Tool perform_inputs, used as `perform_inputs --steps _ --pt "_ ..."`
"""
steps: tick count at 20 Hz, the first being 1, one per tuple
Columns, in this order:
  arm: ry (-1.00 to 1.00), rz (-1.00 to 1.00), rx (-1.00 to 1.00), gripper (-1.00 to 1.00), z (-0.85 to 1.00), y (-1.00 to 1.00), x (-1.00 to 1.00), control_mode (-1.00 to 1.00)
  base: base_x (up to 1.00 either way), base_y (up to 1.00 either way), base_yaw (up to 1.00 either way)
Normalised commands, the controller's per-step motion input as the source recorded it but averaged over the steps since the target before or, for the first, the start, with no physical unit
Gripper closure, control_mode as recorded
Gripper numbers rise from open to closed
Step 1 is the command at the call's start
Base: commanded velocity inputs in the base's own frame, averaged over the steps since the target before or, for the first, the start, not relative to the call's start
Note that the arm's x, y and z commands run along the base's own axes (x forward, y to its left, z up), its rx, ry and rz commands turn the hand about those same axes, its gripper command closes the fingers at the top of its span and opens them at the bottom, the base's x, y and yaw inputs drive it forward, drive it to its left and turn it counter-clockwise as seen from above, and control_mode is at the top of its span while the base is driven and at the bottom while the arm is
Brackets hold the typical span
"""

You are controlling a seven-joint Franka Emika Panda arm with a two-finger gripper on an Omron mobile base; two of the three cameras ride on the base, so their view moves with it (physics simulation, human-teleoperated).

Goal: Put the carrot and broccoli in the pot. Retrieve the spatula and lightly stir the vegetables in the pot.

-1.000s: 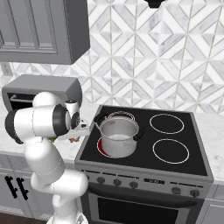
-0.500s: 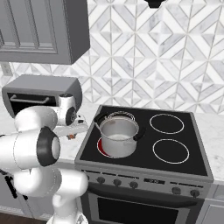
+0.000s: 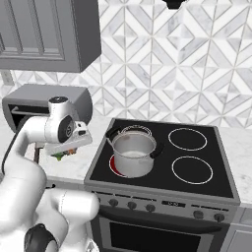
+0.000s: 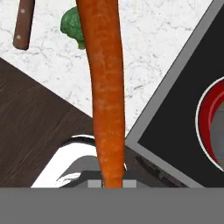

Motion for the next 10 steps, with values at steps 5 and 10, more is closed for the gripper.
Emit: perform_inputs --steps 5,10 --pt "-0.07 0.06 0.0 1.0 1.0 -0.26 -0.86 -1.0 0.0 0.0 0.0" --pt "0.06 0.0 0.0 1.0 0.89 -0.79 -0.42 -1.0 0.0 0.0 0.0"
